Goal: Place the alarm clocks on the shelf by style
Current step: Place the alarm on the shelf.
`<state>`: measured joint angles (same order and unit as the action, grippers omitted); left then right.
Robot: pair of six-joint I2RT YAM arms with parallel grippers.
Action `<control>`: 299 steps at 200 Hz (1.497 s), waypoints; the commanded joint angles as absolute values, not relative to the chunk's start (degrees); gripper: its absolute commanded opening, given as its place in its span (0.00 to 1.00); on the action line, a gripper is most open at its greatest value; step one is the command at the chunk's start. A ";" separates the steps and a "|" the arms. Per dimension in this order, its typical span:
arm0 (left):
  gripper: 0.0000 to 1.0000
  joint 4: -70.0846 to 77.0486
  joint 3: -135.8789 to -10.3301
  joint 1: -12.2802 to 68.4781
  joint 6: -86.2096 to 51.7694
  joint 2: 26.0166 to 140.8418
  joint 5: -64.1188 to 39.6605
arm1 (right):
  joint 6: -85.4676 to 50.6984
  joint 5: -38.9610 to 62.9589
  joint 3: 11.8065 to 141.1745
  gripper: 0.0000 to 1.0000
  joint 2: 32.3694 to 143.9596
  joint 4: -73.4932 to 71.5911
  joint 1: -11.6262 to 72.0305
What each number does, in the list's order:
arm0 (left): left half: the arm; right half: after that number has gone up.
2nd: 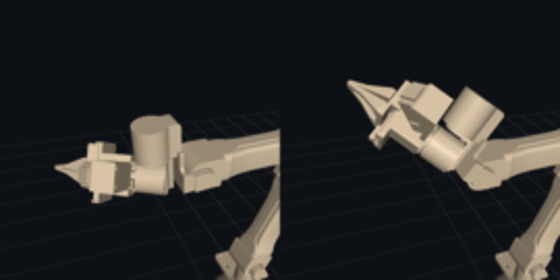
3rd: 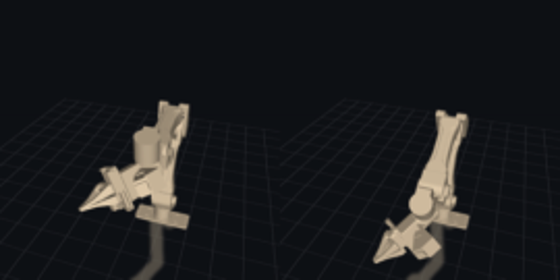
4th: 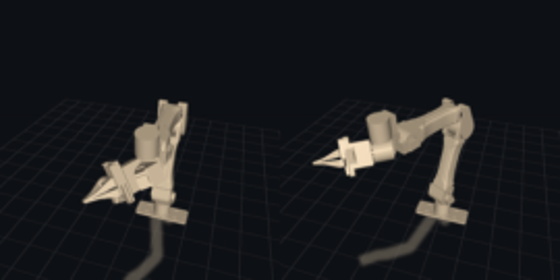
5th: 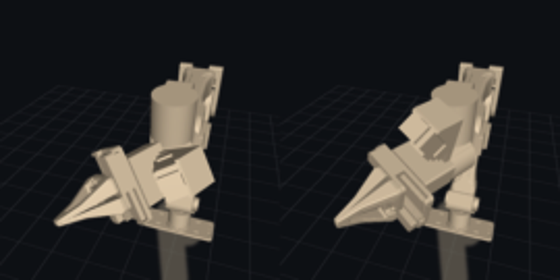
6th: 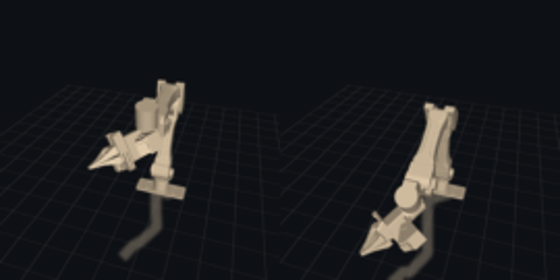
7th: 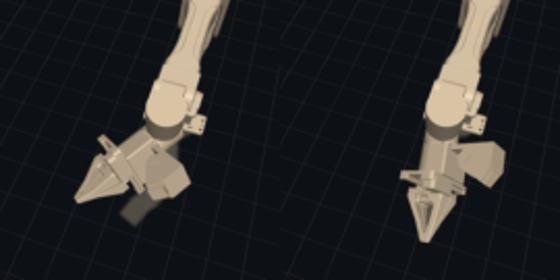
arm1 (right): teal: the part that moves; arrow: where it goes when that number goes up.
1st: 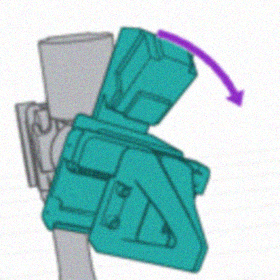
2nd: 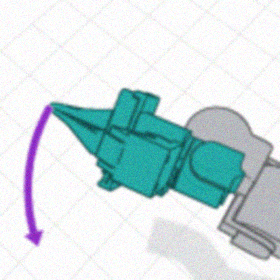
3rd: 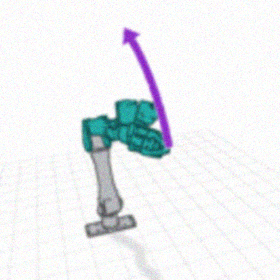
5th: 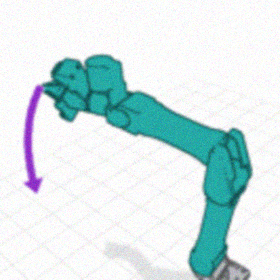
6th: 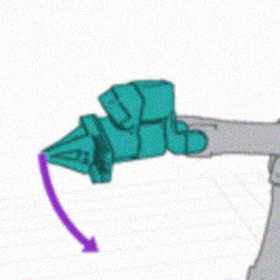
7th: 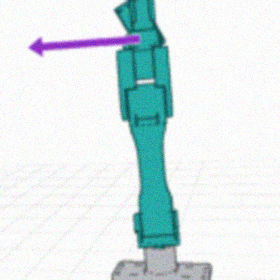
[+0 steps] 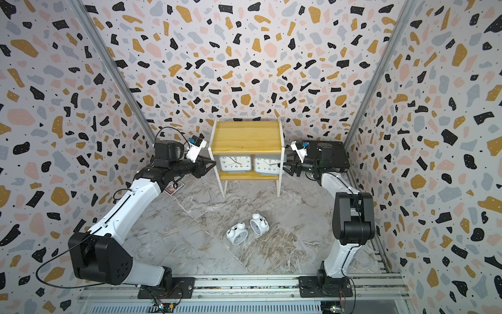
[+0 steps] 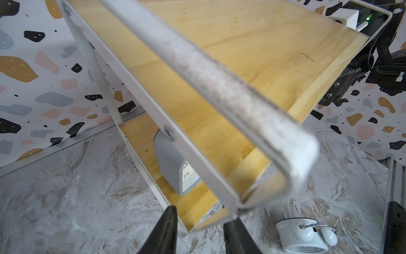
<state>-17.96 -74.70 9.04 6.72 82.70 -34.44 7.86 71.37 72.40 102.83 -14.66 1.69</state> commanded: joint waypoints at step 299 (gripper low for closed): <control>0.38 -17.24 -75.09 8.35 7.32 83.28 -35.14 | 6.95 69.16 72.04 0.76 92.95 -14.89 -1.08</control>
